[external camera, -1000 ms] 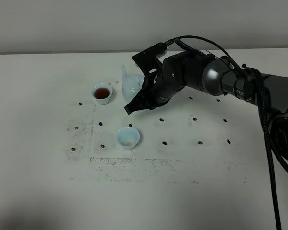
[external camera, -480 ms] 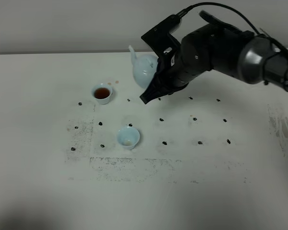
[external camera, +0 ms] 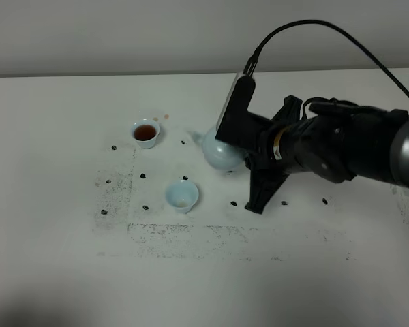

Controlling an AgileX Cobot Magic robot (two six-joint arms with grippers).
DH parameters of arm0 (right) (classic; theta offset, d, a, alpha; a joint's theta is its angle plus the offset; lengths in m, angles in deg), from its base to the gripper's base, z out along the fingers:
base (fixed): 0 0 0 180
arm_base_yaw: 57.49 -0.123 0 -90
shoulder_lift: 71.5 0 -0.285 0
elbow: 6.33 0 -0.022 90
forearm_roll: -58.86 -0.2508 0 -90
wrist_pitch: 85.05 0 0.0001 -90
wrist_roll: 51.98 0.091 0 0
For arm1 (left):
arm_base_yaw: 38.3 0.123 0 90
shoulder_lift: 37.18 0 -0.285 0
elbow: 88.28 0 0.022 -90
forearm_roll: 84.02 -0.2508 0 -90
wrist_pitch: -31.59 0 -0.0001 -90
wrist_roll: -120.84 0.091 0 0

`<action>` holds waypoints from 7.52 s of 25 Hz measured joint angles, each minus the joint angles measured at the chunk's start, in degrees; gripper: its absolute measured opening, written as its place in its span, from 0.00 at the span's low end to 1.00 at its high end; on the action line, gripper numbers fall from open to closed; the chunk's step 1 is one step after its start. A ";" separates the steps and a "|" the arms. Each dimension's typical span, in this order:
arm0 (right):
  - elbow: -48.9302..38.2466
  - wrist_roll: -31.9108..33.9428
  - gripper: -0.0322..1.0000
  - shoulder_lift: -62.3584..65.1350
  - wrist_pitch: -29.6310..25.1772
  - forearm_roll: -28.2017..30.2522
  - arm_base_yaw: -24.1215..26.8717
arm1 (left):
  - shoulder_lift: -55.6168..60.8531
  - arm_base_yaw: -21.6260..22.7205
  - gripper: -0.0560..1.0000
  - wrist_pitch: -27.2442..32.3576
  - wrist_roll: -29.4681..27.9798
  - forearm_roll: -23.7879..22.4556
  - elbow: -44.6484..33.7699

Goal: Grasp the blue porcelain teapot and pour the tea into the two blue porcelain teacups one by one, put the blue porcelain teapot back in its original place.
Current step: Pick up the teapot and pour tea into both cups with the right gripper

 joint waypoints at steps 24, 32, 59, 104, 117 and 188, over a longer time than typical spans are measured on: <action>-2.35 8.78 0.07 -3.90 1.61 26.92 -2.00 | 0.00 0.00 0.74 0.00 0.00 0.00 0.00; -2.35 5.36 0.07 -3.90 2.03 29.60 -2.00 | 0.00 0.00 0.74 0.00 0.00 0.00 0.00; 3.11 -15.74 0.07 -3.90 2.03 3.39 -1.57 | 0.00 0.00 0.74 0.00 0.00 0.00 0.00; 1.73 -42.91 0.07 -8.74 19.25 15.34 3.86 | 0.00 0.00 0.74 0.00 0.00 0.00 0.00; 1.73 -48.93 0.07 -8.79 26.65 12.06 5.01 | 0.00 0.00 0.74 0.00 0.00 0.00 0.00; 1.73 -88.73 0.07 -12.73 39.88 -2.81 5.00 | 0.00 0.00 0.74 0.00 0.00 0.00 0.00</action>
